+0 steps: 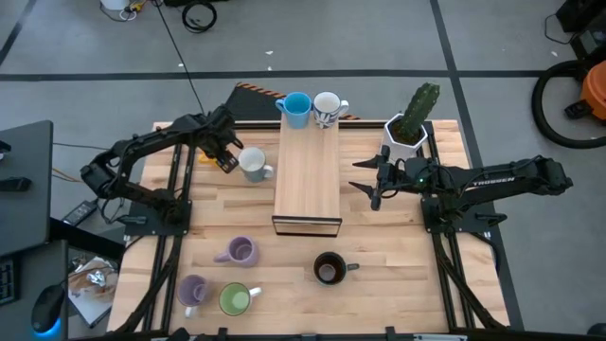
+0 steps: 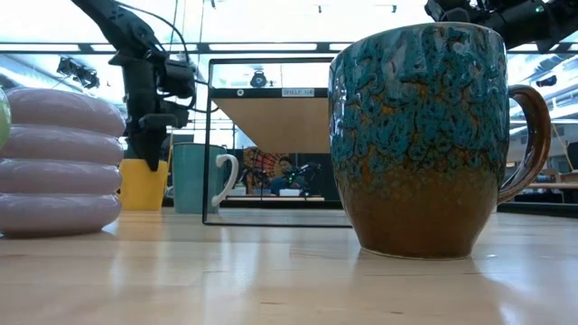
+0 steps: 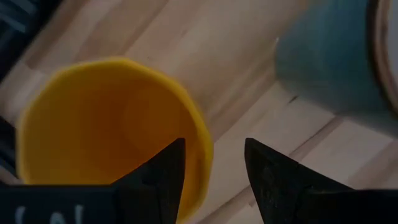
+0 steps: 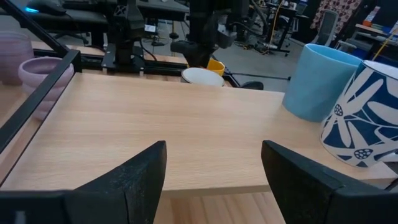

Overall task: Place coffee mugs
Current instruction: Put the yellow mug on the shelf

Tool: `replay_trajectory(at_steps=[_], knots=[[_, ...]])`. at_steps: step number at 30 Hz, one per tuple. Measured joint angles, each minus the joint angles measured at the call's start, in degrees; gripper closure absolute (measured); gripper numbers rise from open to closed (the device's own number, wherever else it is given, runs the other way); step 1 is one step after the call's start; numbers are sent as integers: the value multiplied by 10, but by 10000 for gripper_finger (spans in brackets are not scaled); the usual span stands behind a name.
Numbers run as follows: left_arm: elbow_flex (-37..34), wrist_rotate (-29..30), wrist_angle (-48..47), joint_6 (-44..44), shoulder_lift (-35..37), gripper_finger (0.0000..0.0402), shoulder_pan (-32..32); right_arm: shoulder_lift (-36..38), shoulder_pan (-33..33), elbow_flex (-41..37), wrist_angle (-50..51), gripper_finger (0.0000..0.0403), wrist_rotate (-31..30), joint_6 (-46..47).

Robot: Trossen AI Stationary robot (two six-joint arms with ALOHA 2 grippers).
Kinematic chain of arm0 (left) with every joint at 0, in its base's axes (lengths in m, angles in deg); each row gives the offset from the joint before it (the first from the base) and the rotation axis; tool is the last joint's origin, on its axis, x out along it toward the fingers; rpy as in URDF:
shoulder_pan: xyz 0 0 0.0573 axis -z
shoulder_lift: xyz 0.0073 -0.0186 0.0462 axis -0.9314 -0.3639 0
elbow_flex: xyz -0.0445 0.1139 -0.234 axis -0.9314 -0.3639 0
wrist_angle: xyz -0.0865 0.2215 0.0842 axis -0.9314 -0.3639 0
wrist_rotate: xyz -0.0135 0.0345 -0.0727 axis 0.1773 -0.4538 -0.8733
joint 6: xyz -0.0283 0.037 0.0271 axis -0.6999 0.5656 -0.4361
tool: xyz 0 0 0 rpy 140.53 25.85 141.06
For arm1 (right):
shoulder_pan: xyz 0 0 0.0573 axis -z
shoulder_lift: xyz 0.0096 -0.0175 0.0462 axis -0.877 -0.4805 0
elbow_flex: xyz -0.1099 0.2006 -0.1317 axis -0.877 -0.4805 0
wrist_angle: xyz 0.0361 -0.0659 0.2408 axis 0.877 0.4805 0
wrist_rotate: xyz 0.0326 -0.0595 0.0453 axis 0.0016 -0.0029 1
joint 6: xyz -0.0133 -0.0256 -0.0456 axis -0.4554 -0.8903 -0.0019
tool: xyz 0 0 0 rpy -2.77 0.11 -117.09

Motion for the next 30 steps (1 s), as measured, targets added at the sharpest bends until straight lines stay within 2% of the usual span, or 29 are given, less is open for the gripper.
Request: replay_trajectory(at_steps=[5, 16, 23, 27, 30], knots=[[-7, 1, 8, 0, -4, 248, 0, 0, 0, 0, -4, 134, 0, -2], [-7, 2, 4, 26, -3, 373, 1, 0, 0, 0, -3, 134, 0, -9], [3, 0, -18, 68, -4, 373, 0, 0, 0, 0, -4, 134, 1, -8], [48, 3, -48, 85, -4, 373, 0, 0, 0, 0, -8, 134, 1, -8], [91, 27, -87, 110, -4, 373, 4, 0, 0, 0, -8, 134, 1, -8]])
